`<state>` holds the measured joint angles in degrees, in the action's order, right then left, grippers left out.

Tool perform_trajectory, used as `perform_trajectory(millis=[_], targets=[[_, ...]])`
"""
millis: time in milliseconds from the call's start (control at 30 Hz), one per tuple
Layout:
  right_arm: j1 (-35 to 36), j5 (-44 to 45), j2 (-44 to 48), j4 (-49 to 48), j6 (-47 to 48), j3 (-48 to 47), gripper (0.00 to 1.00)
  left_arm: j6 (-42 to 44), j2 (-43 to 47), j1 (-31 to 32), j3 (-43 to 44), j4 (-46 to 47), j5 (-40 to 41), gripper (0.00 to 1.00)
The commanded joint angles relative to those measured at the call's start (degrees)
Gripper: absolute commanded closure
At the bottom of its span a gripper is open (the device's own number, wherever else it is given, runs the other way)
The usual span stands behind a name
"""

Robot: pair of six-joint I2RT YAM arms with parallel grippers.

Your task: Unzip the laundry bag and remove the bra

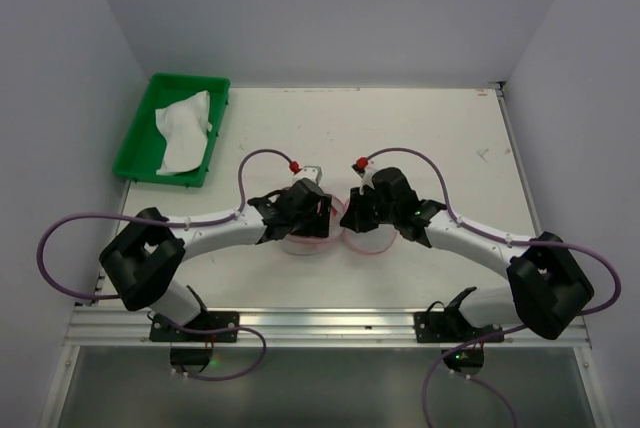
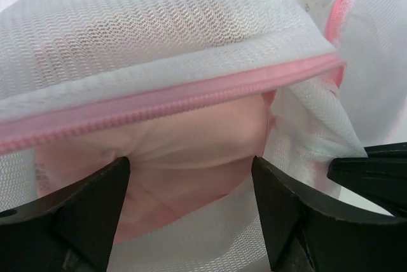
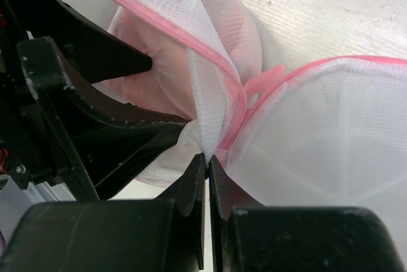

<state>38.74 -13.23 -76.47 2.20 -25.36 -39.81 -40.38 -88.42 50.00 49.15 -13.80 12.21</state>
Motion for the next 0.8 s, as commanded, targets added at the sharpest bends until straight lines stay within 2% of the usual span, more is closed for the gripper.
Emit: perform_trajectory(millis=[0,133,400,467,567,767], targets=[[0.19,-0.48,1.67,-1.14,1.37,1.05,1.0,-2.94,2.29,-0.25,-0.54,1.06,1.5,0.18],[0.46,-0.92,2.29,-1.41,0.93,1.58,1.0,-6.11,1.24,-0.69,0.25,-0.61,6.5,0.18],[1.6,-0.65,2.81,-1.49,0.14,2.46,1.0,-9.36,7.47,-0.69,-4.75,7.99,7.82,0.19],[1.69,-0.65,2.9,-1.67,-0.03,2.72,1.0,-9.63,8.0,-0.87,-5.11,7.05,8.97,0.19],[2.04,-0.57,3.16,-1.49,0.05,2.46,1.0,-10.77,5.37,-0.95,-3.62,3.79,11.43,0.2],[5.73,1.54,3.43,-1.23,0.85,1.67,1.0,-12.53,-1.57,-0.95,-2.48,3.88,11.7,0.19]])
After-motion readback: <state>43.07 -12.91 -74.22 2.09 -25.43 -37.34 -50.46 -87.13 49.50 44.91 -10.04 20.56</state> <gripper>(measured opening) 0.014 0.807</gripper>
